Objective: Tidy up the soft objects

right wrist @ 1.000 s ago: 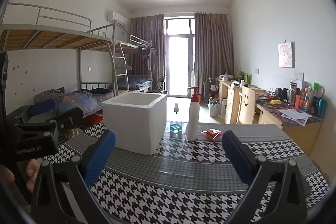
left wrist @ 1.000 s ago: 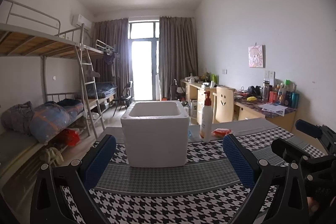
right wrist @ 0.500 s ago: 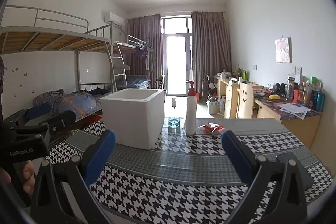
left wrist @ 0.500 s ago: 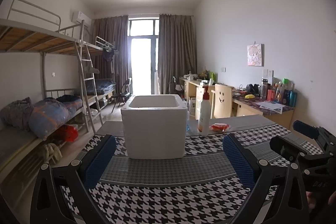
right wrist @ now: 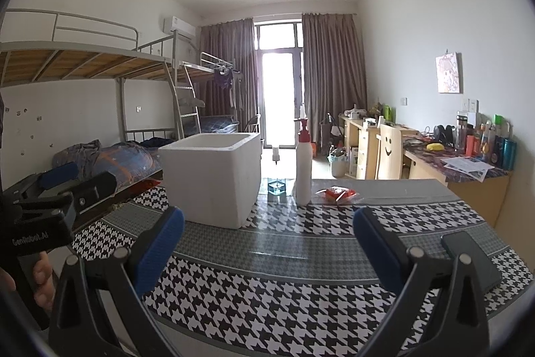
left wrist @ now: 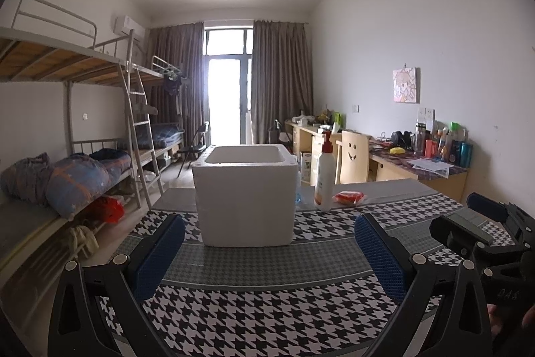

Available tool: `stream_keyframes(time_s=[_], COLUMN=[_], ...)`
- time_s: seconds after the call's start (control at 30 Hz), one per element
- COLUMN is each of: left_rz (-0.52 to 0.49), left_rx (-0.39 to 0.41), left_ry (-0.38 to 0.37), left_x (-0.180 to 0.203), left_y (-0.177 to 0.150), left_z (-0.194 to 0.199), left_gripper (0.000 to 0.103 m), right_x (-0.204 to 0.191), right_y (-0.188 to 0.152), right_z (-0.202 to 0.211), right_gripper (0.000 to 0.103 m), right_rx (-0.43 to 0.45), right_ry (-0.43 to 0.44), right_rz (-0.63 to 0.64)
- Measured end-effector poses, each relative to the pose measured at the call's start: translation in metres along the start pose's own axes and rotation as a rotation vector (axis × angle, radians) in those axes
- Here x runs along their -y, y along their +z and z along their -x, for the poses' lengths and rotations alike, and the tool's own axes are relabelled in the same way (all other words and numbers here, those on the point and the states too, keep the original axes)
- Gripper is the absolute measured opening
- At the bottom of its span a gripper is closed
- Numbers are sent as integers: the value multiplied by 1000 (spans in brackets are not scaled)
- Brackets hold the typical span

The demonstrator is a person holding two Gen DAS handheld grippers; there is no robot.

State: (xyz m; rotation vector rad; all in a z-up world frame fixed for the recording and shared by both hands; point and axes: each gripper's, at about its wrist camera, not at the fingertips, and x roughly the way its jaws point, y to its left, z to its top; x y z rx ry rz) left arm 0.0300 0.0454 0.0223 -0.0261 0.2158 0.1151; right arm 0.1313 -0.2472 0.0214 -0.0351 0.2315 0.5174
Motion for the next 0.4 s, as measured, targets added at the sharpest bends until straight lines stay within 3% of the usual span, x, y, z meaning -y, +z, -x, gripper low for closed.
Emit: stream_keyframes(time_s=[0.4], left_rz=[-12], left_rx=[-13], left_ry=[-11], left_x=[-1], left_y=[-2], left_z=[-2], left_gripper=[102], right_x=[2], right_y=[-5], right_z=[-1], right_gripper=[102], right_rx=[-20], right_ry=[-11], right_rz=[-3])
